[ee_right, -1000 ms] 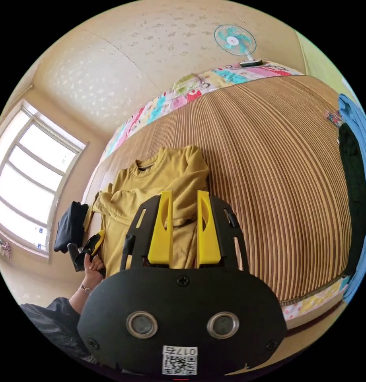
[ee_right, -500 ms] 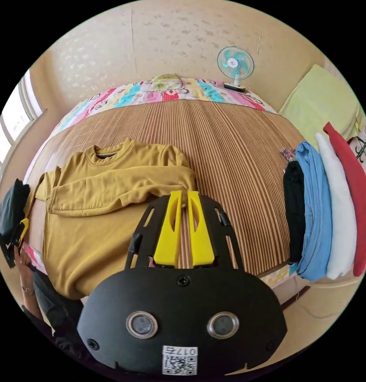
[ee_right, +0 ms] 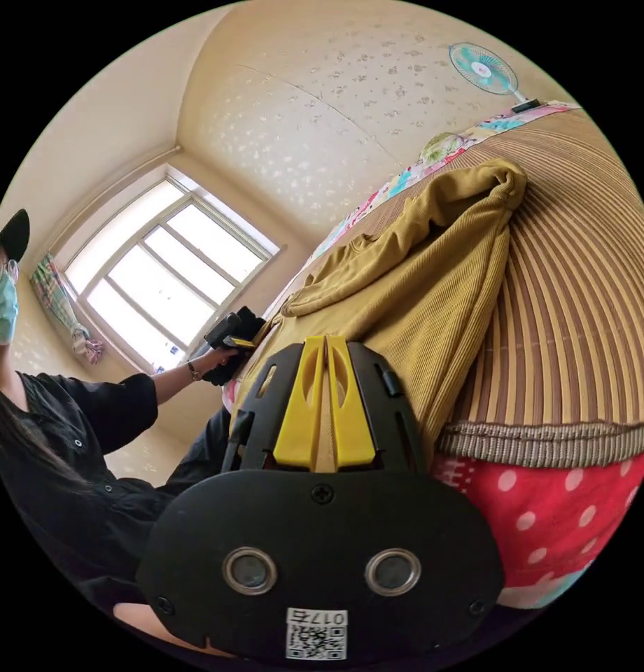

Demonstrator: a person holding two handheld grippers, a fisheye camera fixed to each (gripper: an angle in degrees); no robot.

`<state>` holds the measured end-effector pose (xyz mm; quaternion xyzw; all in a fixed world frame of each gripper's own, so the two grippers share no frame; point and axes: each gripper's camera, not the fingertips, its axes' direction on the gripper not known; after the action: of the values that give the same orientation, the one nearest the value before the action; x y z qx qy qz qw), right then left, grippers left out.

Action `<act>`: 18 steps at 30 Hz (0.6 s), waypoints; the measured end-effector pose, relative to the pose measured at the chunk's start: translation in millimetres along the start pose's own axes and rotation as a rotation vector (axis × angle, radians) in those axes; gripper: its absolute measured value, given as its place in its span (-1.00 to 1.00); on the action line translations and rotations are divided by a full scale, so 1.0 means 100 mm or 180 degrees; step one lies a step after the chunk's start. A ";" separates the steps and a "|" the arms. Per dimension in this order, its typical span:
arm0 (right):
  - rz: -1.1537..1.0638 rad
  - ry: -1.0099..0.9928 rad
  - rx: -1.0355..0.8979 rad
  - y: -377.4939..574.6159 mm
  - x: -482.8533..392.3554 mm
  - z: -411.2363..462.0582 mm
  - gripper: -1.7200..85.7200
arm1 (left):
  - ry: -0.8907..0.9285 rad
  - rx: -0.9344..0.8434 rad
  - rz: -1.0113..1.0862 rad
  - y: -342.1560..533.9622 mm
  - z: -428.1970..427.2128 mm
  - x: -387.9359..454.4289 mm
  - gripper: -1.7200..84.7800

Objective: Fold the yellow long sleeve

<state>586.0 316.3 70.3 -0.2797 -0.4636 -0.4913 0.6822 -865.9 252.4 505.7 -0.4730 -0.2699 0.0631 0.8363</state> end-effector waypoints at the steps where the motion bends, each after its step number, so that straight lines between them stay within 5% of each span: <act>1: -0.0067 0.0056 -0.0032 0.00 -0.02 0.01 -0.95 | 0.0042 -0.0009 0.0075 0.01 -0.04 0.02 -0.96; 7: -0.0159 0.0068 0.0057 0.08 0.02 -0.05 -0.95 | 0.1338 0.0586 -0.0108 0.53 -1.05 -0.43 -0.96; 12: -0.0181 0.0242 0.0074 0.08 -0.01 -0.04 -0.95 | 0.3706 0.1645 0.0471 0.82 -2.30 -0.93 -0.96; 15: -0.0154 0.0175 0.0067 0.07 0.01 -0.05 -0.95 | 0.4287 0.1997 0.1085 0.54 -2.98 -0.77 -0.96; 18: -0.0162 0.0116 0.0068 0.06 0.01 -0.05 -0.96 | 0.4275 0.2048 0.1491 -0.02 -3.48 -0.27 -0.94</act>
<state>594.0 313.7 69.6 -0.2515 -0.4633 -0.5086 0.6808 -711.2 -21.8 355.0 -0.1887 0.4327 0.0134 0.8815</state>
